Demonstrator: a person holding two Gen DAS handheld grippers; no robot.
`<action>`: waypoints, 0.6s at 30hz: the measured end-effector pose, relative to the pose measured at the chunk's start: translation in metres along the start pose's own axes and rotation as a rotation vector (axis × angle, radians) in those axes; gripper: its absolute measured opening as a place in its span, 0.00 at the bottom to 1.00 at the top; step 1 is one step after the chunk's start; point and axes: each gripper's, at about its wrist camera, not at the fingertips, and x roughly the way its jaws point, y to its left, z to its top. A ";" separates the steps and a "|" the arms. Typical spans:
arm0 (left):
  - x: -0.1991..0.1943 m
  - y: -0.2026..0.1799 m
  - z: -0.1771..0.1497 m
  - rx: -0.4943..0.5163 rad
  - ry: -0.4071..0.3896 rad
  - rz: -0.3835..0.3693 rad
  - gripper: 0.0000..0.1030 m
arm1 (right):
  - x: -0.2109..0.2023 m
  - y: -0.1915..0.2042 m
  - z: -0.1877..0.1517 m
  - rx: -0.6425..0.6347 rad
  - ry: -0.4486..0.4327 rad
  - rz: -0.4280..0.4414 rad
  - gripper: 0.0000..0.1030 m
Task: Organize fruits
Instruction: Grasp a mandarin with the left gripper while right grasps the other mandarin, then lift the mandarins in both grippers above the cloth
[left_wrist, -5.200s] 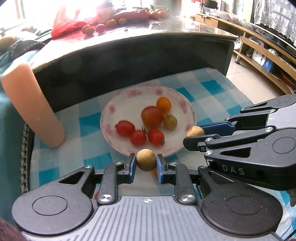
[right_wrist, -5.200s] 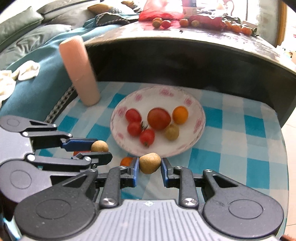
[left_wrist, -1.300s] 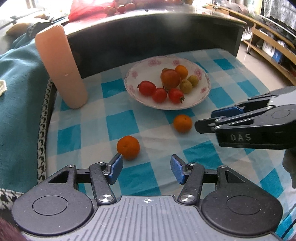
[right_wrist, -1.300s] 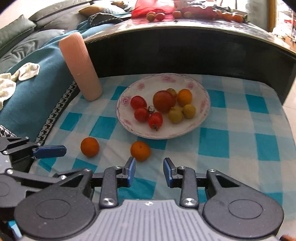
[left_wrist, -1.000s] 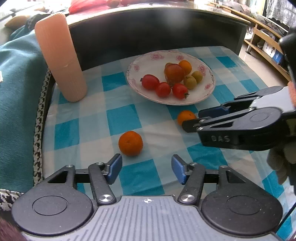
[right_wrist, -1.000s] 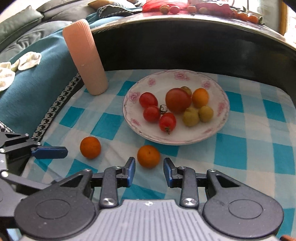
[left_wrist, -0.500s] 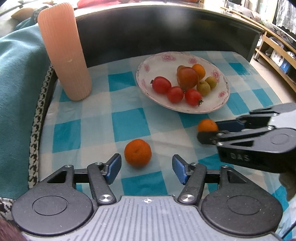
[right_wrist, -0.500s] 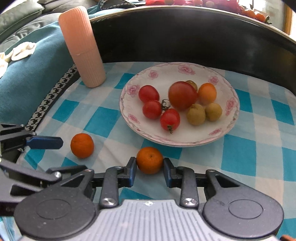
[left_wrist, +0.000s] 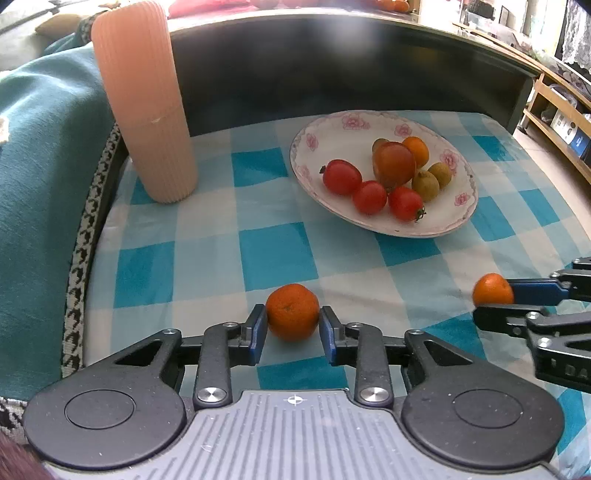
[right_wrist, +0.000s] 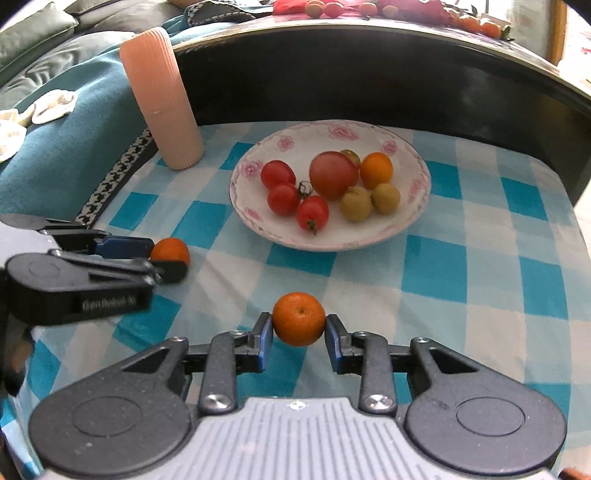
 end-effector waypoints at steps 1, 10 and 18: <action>0.000 -0.001 0.000 0.004 -0.002 0.003 0.37 | -0.002 0.000 -0.002 0.002 -0.002 -0.001 0.44; -0.020 -0.024 -0.011 0.049 -0.007 -0.048 0.36 | -0.040 0.000 -0.024 0.030 -0.034 -0.021 0.44; -0.036 -0.051 -0.037 0.147 0.007 -0.062 0.36 | -0.061 -0.007 -0.060 0.053 0.021 -0.071 0.44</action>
